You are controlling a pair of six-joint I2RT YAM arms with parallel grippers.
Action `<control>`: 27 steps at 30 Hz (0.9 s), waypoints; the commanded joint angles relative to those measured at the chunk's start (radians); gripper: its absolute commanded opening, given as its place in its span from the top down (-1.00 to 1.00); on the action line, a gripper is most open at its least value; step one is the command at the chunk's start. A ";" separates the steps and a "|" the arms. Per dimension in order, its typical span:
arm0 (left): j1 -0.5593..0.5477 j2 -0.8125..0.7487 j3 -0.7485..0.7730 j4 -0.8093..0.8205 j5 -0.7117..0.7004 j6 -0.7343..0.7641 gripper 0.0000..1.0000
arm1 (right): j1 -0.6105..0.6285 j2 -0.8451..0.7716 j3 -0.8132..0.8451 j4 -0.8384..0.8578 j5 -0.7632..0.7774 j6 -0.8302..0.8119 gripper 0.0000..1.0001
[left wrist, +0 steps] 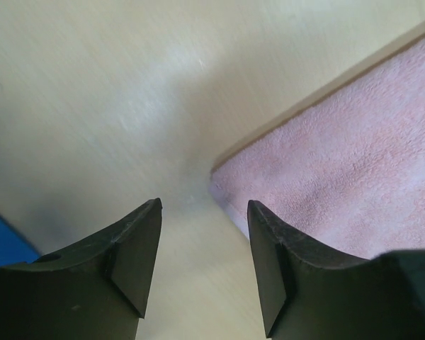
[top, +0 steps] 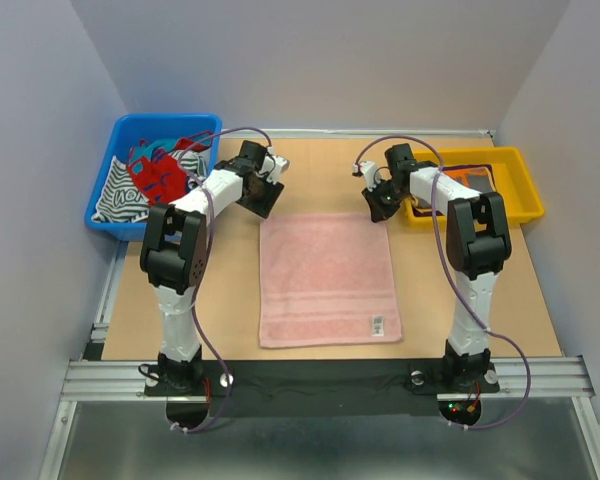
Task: Fold and stack the towels
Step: Fold the towel
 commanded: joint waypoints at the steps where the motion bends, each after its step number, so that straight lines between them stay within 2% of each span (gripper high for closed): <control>1: 0.005 0.033 0.073 -0.066 0.022 0.058 -0.23 | 0.004 0.022 0.025 -0.069 0.014 -0.008 0.94; 11: 0.005 0.101 0.108 -0.103 0.125 0.115 -0.16 | 0.008 0.028 0.016 -0.069 0.020 -0.005 0.93; 23: 0.005 0.213 0.145 -0.111 0.114 0.104 -0.17 | 0.010 0.032 0.008 -0.069 0.021 -0.001 0.94; 27: 0.005 0.228 0.137 -0.123 0.111 0.103 -0.08 | 0.011 0.036 0.006 -0.069 0.015 0.000 0.94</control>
